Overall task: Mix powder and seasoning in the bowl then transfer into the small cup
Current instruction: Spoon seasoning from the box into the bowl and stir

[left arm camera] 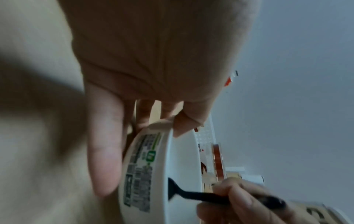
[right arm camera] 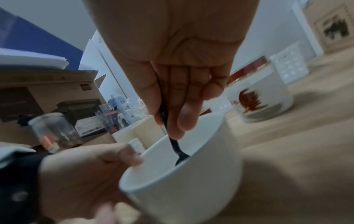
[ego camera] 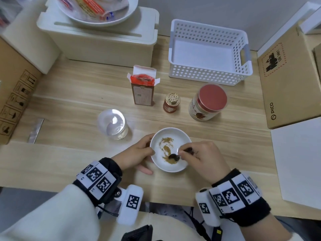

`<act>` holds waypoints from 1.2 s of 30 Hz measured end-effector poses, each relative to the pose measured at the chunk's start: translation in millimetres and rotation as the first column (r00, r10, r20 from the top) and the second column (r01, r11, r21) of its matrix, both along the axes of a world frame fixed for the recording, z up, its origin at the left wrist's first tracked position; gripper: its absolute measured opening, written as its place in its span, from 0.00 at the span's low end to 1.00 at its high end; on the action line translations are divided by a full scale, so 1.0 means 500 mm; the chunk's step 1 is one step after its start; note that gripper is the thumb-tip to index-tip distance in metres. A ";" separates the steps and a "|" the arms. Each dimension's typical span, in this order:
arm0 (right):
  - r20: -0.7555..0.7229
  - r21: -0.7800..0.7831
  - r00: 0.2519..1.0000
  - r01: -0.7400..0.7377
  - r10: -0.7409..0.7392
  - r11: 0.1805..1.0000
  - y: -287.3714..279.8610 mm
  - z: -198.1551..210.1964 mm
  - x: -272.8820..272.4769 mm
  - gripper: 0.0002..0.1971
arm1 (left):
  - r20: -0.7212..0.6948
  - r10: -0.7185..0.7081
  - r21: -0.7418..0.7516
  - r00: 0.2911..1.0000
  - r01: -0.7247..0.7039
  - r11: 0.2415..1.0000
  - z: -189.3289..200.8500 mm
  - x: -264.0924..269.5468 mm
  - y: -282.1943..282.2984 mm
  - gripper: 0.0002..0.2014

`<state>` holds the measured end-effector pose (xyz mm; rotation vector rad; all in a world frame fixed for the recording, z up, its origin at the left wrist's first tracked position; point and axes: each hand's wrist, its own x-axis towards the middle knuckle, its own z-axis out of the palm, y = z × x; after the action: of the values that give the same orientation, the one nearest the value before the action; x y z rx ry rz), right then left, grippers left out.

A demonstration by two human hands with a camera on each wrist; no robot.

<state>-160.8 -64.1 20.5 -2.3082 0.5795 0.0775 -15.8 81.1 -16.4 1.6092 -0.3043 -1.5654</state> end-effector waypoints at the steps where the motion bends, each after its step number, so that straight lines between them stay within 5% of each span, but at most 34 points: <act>1: -0.003 0.036 0.999 -0.032 0.032 0.999 0.011 0.000 0.005 0.08 | -0.027 0.037 -0.010 0.999 -0.038 0.999 -0.003 -0.001 0.000 0.25; 7: 0.086 -0.094 0.988 0.137 -0.129 0.986 -0.007 -0.005 0.010 0.09 | -0.187 0.145 -0.069 0.972 -0.160 0.985 -0.018 -0.003 0.002 0.24; 10: 0.003 0.019 1.000 0.022 -0.022 1.000 0.009 -0.005 0.007 0.07 | -0.220 0.160 -0.074 0.962 -0.180 0.981 -0.026 -0.006 0.003 0.24; 13: 0.101 -0.054 0.994 0.057 -0.052 0.997 0.011 -0.009 0.010 0.09 | -0.234 0.165 -0.079 0.958 -0.188 0.979 -0.028 -0.008 0.004 0.24; 25: -0.025 0.023 0.998 -0.060 0.060 0.998 0.016 0.007 0.014 0.07 | -0.238 0.168 -0.076 0.957 -0.191 0.979 -0.024 -0.009 0.005 0.24; 30: 0.032 -0.199 0.999 0.046 -0.040 0.979 0.001 0.013 0.011 0.10 | -0.242 0.155 -0.084 0.958 -0.180 0.980 -0.021 -0.008 0.005 0.24; 33: -0.072 -0.050 0.997 -0.046 0.043 0.998 0.015 0.019 0.014 0.09 | -0.235 0.160 -0.083 0.959 -0.184 0.979 -0.022 -0.008 0.003 0.23; 36: 0.015 -0.074 0.999 -0.029 0.030 0.997 0.038 0.008 0.022 0.12 | -0.207 0.154 -0.072 0.966 -0.173 0.982 -0.026 -0.007 0.002 0.23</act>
<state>-149.8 -45.0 24.3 -2.3870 0.5483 0.0529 -19.4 81.9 -29.5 1.3590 -0.1267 -1.5491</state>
